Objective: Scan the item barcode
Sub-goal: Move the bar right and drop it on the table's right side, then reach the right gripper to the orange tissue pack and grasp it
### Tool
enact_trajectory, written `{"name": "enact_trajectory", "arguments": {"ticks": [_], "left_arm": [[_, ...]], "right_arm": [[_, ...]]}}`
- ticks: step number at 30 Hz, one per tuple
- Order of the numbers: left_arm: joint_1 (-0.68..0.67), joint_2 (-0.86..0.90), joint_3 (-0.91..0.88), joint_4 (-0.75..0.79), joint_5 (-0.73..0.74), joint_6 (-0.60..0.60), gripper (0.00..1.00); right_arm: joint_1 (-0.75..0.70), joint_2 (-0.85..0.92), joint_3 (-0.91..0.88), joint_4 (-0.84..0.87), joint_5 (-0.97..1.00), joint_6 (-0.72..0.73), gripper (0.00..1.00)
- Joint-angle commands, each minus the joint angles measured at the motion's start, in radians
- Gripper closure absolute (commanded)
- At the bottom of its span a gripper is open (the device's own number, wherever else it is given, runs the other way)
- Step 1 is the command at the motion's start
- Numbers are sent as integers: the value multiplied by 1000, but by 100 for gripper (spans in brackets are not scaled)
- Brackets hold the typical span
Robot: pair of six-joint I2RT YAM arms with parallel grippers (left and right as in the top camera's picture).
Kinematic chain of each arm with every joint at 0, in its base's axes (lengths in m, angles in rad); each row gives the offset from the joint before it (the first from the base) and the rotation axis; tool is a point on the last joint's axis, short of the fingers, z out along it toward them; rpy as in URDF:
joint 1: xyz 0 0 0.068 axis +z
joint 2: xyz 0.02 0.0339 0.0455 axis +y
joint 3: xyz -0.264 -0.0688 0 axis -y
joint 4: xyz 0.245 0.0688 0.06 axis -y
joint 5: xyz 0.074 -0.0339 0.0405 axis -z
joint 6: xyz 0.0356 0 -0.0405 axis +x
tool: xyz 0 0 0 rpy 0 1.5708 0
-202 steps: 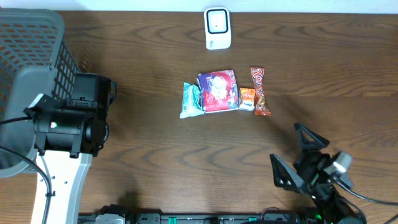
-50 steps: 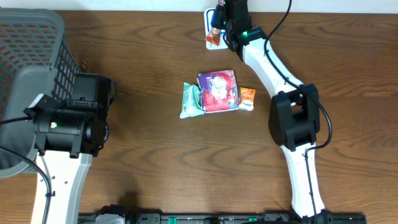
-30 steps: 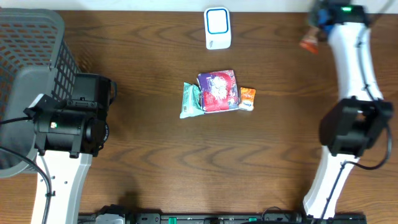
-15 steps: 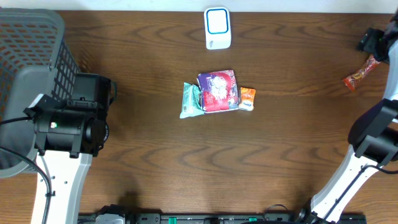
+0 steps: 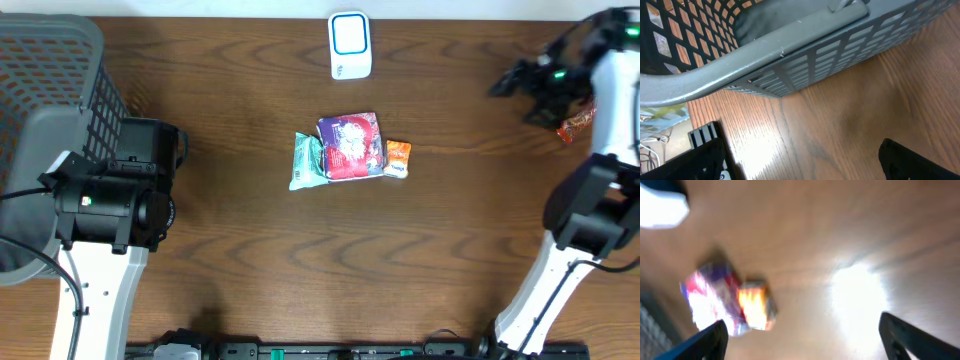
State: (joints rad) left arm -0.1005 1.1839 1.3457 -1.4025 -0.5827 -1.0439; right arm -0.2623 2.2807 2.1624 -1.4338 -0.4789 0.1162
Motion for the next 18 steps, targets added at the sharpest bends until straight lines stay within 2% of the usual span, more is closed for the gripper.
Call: {"name": "enact_trajectory", "arguments": {"ticks": [1,10,18], "left_arm": [[4,5,-5,-3,-24,-5,2],[4,5,-5,-3,-24,-5,2],[4,5,-5,-3,-24,-5,2]], "right_arm": [[101,5,-78,-28,6,-47,12],[309,5,-300,54,9,-42,18],[383,5,-413,201,10,36,40]]}}
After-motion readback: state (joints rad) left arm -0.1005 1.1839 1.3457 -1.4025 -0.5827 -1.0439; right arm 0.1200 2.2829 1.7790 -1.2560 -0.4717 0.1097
